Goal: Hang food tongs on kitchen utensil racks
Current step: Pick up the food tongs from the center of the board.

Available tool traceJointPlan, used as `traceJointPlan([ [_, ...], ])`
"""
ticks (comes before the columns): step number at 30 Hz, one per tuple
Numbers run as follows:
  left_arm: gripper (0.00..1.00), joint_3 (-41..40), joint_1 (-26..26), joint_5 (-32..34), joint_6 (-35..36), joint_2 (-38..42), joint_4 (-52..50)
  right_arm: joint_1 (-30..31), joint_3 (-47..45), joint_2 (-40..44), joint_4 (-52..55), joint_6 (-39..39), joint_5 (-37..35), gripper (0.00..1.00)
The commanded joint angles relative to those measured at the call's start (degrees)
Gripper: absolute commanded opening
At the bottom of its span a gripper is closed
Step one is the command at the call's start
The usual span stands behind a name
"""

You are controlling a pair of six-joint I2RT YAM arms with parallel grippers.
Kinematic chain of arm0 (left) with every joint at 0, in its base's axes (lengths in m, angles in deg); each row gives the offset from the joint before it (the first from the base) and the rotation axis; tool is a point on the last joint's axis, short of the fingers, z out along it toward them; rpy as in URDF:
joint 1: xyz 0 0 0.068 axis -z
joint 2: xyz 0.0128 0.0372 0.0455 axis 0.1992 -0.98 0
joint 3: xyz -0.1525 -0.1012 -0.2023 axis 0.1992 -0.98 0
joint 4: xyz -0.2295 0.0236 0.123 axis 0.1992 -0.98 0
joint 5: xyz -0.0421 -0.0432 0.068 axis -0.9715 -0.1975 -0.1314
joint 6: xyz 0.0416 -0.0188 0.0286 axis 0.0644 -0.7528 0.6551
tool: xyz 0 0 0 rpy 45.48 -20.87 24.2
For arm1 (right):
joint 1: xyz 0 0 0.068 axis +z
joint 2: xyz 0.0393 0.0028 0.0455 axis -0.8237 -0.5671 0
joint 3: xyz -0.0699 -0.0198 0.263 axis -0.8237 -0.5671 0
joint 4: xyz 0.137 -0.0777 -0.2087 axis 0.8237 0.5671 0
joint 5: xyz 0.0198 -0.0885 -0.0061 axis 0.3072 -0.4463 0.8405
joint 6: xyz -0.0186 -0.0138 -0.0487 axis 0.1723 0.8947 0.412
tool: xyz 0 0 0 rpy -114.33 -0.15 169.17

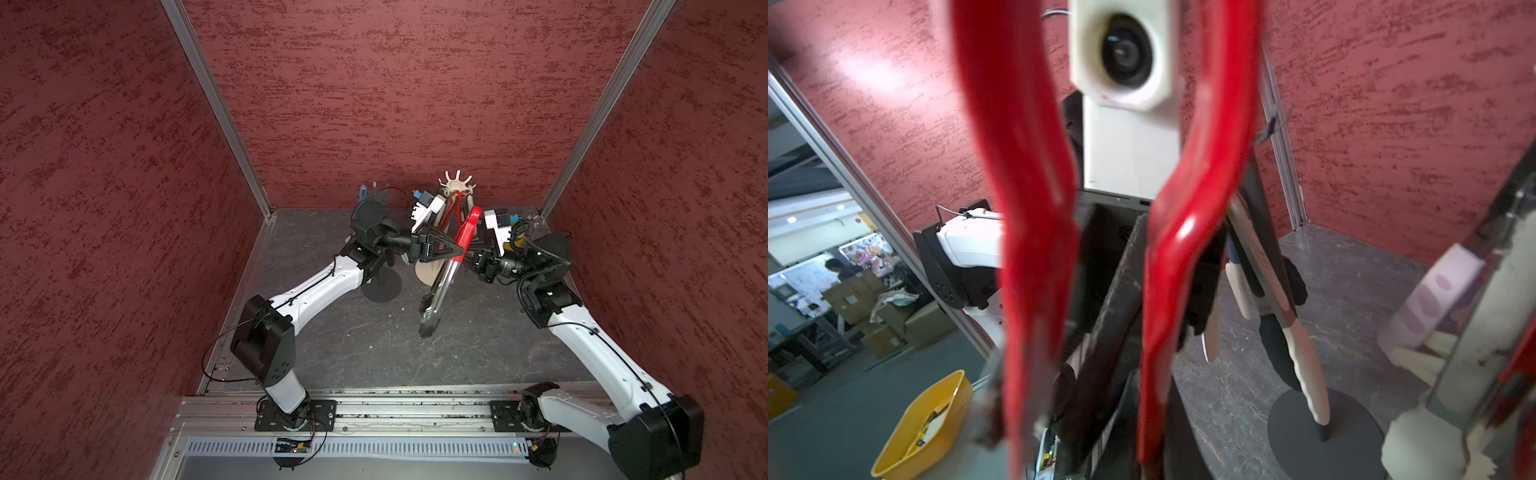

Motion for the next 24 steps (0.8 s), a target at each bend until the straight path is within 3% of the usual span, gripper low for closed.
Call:
traceJointPlan([
  [1,0.69,-2.9,-1.0,2.8,2.3,3.1,0.0,1.2,3.8,-0.4,-3.4,-1.1,-2.7,0.00],
  [2,1.00,-3.5,-1.5,4.4,4.6,4.5,-2.5,1.6,4.4,-0.9,-3.2,-0.7,-2.9,0.00],
  [7,0.99,-4.9,-2.7,14.9,20.6,13.2,-25.2,2.0,8.1,-3.5,3.0,4.1,-4.3,0.00],
  [10,0.99,-7.1,-3.0,22.6,27.7,18.8,-33.1,2.1,10.6,-5.4,6.1,6.5,-5.1,0.00],
  [15,1.00,-9.9,-4.1,29.8,31.1,25.6,-38.6,2.1,14.5,-8.4,11.0,10.6,-6.0,0.00],
  [20,0.99,-9.9,-4.9,32.3,33.8,29.3,-45.0,2.1,16.8,-11.0,12.2,12.4,-6.0,0.00],
  [24,1.00,-10.5,-4.9,39.4,33.4,32.5,-48.9,2.4,20.0,-13.4,14.3,14.5,-4.7,0.00],
])
